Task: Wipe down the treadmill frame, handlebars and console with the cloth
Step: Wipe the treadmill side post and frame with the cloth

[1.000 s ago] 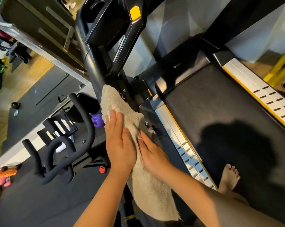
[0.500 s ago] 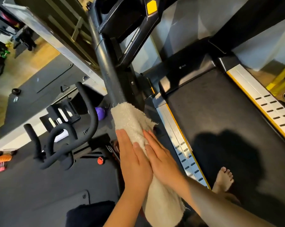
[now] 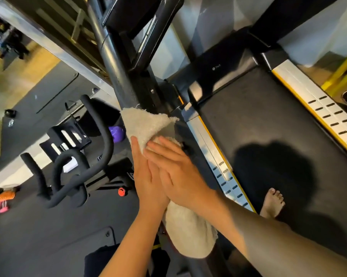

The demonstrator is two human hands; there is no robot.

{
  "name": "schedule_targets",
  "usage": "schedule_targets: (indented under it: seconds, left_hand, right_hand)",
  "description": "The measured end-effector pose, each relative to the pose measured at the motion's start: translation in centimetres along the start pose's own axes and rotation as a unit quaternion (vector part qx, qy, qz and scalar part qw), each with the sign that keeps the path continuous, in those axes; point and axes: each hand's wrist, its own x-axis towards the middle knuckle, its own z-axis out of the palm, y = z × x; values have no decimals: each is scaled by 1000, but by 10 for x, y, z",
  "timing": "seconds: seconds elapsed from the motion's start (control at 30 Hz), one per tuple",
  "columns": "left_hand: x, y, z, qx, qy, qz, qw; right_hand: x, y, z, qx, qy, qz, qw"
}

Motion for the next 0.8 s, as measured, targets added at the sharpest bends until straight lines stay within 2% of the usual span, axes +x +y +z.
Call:
schedule_targets:
  seconds: [0.23,0.3,0.37,0.47,0.57,0.67,0.73,0.8]
  left_hand:
    - [2,2,2,-20,11,-8,1000]
    - [2,3,2,-24,14,-24,999]
    - [1,6,1,-20,9,-33,999]
    - [-2,11,-1,5,-6,-7,1000]
    - [0,9,-1,22,-21,48,998]
    - [1,7,0,-3,-19,50,999]
    - [0,6,0,-32,-8,32,999]
    - [1,4,0,-47,3,4,999]
  right_hand:
    - [-2,10,4,43,-37,21,998]
    - [-3,8,6,88,-35,50,994]
    - [-2,8,2,149,-35,133,979]
    - [-10,10,-7,223,-73,278,931]
    - [-31,5,-11,226,-88,348,906]
    - [-36,-5,-13,184,-84,303,931]
    - [-21,-9,-13,152,-54,206,965]
    - [-4,-6,-10,66,-52,96,992]
